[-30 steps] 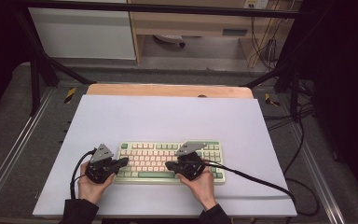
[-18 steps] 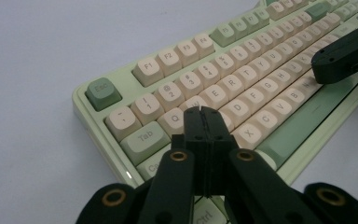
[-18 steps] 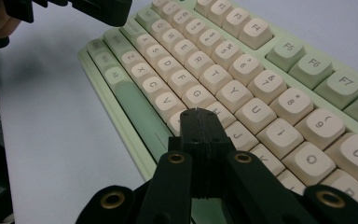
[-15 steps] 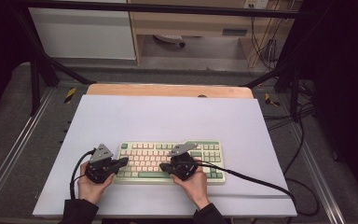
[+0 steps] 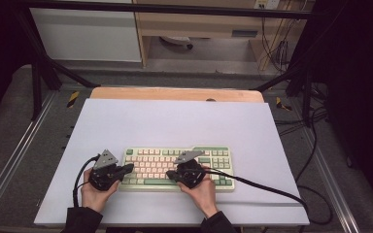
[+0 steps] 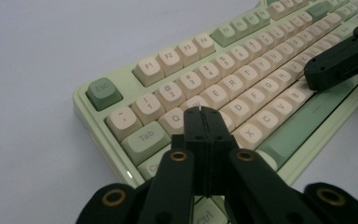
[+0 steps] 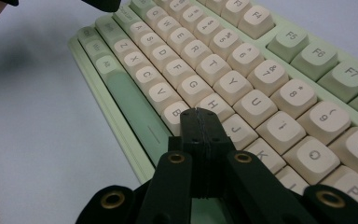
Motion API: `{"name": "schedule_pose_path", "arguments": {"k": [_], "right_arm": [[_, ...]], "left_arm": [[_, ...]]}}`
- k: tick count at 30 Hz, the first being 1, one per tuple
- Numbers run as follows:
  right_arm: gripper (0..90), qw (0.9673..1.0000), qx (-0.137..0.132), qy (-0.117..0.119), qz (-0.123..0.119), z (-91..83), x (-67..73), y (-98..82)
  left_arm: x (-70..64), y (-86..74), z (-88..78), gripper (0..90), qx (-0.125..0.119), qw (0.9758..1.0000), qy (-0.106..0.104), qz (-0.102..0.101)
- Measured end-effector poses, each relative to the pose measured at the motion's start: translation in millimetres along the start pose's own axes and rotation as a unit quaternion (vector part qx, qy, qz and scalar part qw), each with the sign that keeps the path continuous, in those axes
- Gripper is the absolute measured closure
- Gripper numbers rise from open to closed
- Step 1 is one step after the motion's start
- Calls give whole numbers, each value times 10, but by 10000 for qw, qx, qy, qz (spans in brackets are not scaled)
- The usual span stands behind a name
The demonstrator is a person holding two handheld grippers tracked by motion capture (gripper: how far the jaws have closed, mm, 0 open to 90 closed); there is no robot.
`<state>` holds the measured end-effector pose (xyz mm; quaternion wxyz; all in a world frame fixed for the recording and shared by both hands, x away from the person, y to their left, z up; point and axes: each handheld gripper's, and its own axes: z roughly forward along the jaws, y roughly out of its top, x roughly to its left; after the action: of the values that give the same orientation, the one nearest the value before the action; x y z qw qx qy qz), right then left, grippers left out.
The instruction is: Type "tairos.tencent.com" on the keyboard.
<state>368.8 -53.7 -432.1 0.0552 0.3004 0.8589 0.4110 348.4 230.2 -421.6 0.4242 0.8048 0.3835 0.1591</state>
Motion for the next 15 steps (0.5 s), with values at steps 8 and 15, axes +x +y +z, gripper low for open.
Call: {"name": "schedule_pose_path", "arguments": {"k": [8, 15], "right_arm": [[900, 9999, -95, -21, -31, -80, -3, 37], [900, 9998, -113, -112, -96, -204, -30, 76]], "left_arm": [[0, -2, -1, 900, 4, 10000, -5, 3], [-4, 0, -8, 900, -8, 10000, -18, 7]]}}
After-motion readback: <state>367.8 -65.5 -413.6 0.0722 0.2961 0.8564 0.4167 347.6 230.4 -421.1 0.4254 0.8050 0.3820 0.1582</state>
